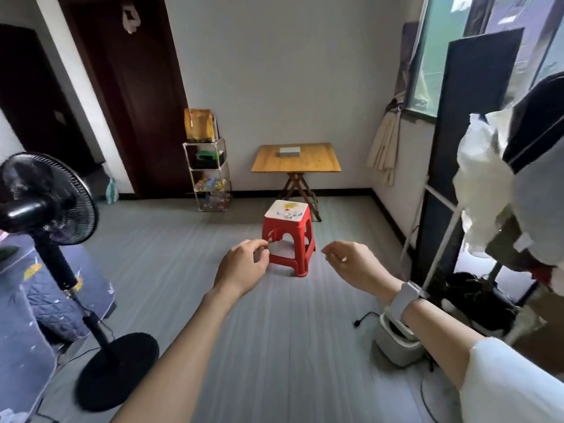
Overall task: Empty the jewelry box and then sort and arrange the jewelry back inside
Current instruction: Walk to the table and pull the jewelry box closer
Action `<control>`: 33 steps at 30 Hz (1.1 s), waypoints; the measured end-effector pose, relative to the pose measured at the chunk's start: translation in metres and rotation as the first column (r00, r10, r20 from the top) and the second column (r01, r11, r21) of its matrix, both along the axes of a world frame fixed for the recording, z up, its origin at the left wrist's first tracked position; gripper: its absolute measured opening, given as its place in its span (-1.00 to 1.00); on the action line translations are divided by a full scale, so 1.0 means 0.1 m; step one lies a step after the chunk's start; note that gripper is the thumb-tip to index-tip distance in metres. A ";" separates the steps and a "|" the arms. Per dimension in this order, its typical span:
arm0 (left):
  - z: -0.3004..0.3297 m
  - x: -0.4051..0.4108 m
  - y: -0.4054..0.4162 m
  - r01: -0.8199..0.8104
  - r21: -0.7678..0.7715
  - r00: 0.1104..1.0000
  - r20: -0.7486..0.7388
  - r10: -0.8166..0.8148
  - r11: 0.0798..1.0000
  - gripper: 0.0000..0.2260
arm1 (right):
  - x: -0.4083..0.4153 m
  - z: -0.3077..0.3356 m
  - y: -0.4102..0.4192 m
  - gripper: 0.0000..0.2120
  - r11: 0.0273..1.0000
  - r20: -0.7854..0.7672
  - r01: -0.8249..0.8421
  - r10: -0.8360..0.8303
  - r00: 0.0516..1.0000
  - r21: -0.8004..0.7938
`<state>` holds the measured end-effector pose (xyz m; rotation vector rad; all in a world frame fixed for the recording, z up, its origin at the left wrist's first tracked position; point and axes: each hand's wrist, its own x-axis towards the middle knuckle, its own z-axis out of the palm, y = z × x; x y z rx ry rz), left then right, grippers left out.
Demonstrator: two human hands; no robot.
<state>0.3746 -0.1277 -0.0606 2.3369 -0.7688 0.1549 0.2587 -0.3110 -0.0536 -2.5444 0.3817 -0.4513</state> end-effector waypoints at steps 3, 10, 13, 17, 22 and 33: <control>-0.16 0.53 -0.35 0.033 0.026 0.999 -0.033 -0.032 0.999 -0.75 | 0.56 -0.13 -0.31 -0.79 0.999 -0.025 0.011 -0.010 1.000 0.031; -0.43 2.11 -1.30 0.037 0.054 0.996 -0.083 -0.033 0.998 -0.76 | 2.15 -0.40 -1.27 -0.78 0.992 -0.078 0.006 0.004 0.997 0.124; -0.32 2.87 -1.80 0.040 0.041 0.995 -0.091 -0.036 0.998 -0.77 | 2.91 -0.35 -1.76 -0.77 0.988 -0.099 0.015 0.000 0.995 0.154; -0.26 3.75 -2.22 0.016 0.002 0.997 -0.076 -0.016 1.000 -0.77 | 3.88 -0.27 -2.23 -0.77 0.990 -0.094 -0.005 0.018 0.995 0.143; -0.49 4.88 -2.39 -0.075 0.033 0.988 -0.130 0.079 0.997 -0.76 | 5.12 -0.41 -2.45 -0.74 0.984 -0.106 -0.097 0.113 0.988 0.146; -1.07 7.88 -2.63 -0.136 0.046 0.975 -0.171 0.142 0.990 -0.74 | 8.29 -1.06 -2.75 -0.74 0.966 -0.124 -0.099 0.132 0.983 0.240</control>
